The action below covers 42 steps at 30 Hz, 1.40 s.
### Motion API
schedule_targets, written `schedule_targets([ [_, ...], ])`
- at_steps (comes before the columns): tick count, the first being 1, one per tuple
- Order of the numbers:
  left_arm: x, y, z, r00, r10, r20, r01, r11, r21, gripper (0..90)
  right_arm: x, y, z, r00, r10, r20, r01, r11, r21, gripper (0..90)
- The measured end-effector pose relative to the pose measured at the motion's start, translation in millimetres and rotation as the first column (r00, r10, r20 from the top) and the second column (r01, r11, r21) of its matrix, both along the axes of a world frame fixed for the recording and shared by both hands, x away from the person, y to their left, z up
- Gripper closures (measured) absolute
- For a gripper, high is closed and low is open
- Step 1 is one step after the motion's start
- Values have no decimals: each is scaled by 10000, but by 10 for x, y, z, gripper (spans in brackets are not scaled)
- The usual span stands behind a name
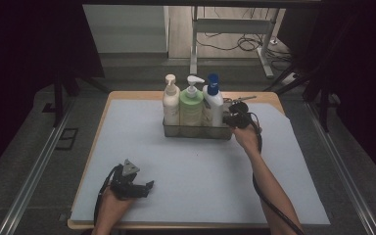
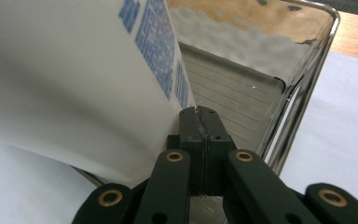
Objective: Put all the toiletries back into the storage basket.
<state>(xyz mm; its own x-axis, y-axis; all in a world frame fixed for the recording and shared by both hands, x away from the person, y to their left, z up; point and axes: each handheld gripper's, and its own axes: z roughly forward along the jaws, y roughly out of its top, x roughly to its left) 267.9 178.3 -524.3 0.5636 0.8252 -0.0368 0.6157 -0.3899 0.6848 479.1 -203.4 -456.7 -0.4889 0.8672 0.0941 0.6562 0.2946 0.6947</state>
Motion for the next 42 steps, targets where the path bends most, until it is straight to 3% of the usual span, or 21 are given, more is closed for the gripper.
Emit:
schedule_targets([
  [16, 0, 0, 0, 10000, -3, -1, 3, 10000, 3, 119, -34, 120, -40, 9988, 453, -165, -452, 9990, 60, 892],
  [42, 1, -1, 0, 10000, 2, -2, -2, 10000, 5, 118, -90, 149, -39, 9982, 542, -245, -537, 9983, 205, 888],
])
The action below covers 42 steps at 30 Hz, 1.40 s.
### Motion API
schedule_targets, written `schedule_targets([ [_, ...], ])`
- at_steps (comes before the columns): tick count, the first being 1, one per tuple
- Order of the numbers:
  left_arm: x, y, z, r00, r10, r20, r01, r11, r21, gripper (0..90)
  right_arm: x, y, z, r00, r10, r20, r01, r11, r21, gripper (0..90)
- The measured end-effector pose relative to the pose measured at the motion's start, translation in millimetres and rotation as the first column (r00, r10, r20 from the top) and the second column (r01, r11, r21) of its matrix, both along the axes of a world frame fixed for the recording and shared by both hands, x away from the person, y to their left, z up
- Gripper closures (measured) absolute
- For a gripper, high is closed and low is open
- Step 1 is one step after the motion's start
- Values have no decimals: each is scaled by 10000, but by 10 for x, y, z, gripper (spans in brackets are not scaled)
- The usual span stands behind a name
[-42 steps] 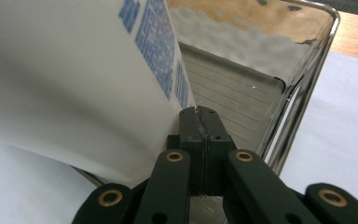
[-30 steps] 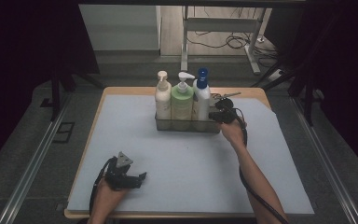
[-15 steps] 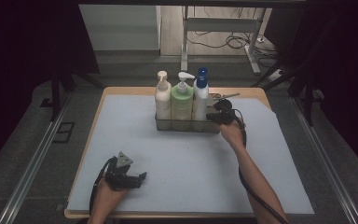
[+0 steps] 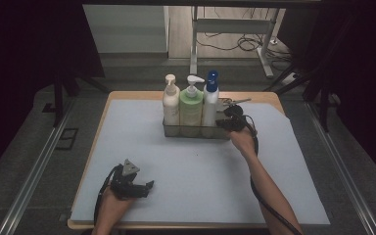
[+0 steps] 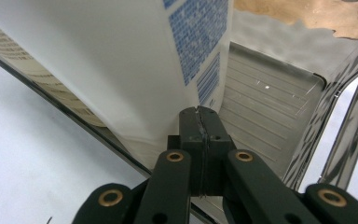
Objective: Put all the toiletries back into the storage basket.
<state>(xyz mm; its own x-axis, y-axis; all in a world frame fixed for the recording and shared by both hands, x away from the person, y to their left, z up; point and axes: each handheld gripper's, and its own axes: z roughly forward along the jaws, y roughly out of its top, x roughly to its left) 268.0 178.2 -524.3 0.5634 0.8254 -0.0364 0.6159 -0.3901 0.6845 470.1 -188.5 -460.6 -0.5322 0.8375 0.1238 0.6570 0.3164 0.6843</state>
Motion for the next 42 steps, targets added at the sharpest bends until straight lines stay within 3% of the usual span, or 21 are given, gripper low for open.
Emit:
schedule_targets([
  [6, -1, 0, 0, 10000, -2, 4, 2, 10000, 0, 118, 0, -13, 22, 9998, -76, 184, 83, 9993, -373, 777],
  [22, -1, 0, -1, 10000, -3, 13, 3, 10000, 6, 119, -189, -192, 219, 9984, 55, 555, -37, 9995, -321, 422],
  [42, -1, 3, 1, 10000, -34, 12, 34, 10000, 61, 119, -546, -339, 360, 9928, 910, 775, -889, 9956, -297, 227],
])
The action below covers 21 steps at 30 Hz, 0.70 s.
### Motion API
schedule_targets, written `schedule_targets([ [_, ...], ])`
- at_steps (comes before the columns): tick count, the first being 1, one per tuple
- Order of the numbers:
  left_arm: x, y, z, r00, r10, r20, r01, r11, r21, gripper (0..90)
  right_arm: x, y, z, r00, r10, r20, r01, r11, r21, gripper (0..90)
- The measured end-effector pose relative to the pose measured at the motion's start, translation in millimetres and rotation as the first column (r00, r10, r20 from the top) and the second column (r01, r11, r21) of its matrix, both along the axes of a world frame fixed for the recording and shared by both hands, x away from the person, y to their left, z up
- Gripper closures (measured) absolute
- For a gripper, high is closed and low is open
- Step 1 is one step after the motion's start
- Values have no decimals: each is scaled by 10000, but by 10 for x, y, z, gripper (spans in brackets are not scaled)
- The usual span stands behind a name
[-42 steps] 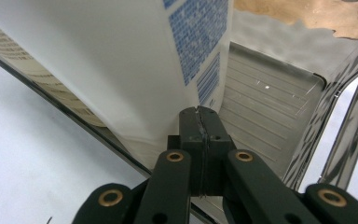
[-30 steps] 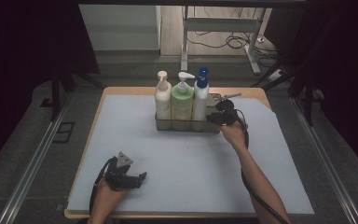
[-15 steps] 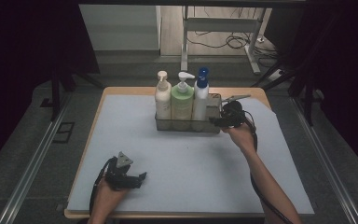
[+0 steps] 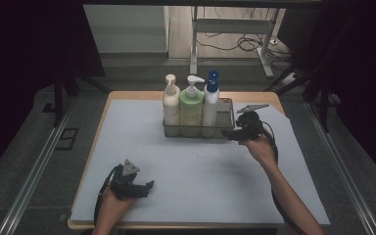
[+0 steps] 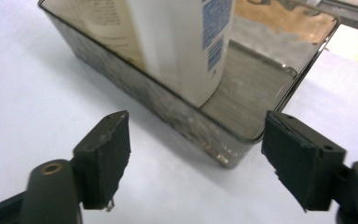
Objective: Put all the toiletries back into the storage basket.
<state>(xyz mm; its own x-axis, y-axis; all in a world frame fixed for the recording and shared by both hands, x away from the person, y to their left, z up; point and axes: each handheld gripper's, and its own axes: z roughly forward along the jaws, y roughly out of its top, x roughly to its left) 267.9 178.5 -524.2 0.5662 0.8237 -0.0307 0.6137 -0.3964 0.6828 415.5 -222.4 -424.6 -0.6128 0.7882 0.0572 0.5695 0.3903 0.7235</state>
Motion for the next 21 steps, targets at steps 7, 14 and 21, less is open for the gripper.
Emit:
schedule_targets([
  [7, -1, -1, 0, 10000, 3, 2, -3, 10000, 4, 119, -160, -13, -4, 9992, 375, 172, -367, 9984, -436, 137],
  [14, -2, -1, 0, 10000, 5, 6, -5, 10000, 8, 119, -322, -62, -3, 9976, 645, 265, -629, 9962, -601, 81],
  [21, -2, -1, 0, 10000, 6, 10, -6, 10000, 8, 119, -476, -116, 7, 9950, 926, 382, -896, 9933, -725, 3],
])
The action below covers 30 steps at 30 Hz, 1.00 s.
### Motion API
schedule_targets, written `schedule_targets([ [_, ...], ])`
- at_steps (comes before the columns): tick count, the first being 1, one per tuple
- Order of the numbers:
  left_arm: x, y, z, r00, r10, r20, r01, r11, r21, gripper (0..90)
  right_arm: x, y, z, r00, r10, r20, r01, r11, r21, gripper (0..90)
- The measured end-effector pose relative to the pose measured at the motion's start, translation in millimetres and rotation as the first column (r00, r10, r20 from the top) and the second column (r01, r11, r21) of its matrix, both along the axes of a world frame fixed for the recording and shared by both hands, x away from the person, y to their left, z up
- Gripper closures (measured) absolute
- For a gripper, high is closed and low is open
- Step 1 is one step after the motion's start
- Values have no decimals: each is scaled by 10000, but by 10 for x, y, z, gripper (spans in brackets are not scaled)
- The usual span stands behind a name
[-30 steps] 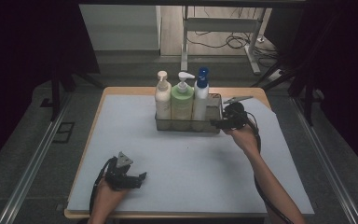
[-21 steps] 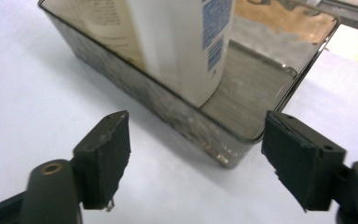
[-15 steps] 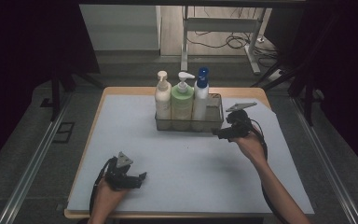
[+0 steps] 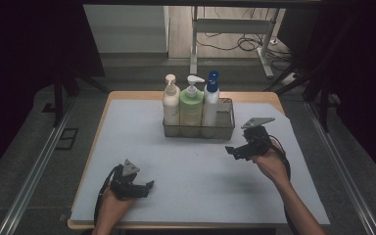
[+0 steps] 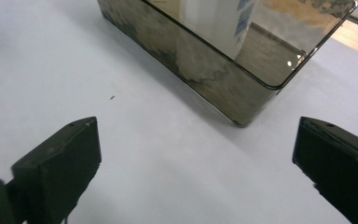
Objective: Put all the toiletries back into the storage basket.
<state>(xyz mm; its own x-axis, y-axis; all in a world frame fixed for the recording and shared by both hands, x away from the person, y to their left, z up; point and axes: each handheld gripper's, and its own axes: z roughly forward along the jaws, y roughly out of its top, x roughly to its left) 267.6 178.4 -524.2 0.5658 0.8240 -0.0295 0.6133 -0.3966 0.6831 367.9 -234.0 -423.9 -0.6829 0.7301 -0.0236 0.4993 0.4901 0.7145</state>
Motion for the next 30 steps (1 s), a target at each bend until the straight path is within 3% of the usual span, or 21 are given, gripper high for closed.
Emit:
schedule_targets([
  [19, -1, -3, -2, 10000, 18, 40, -17, 10000, -38, 120, -399, -270, 27, 9998, 174, -121, -172, 9997, 159, 0],
  [30, -3, -5, -3, 10000, 38, 41, -38, 10000, -50, 120, -604, -362, -230, 9991, 56, -414, -46, 9997, 241, 0],
])
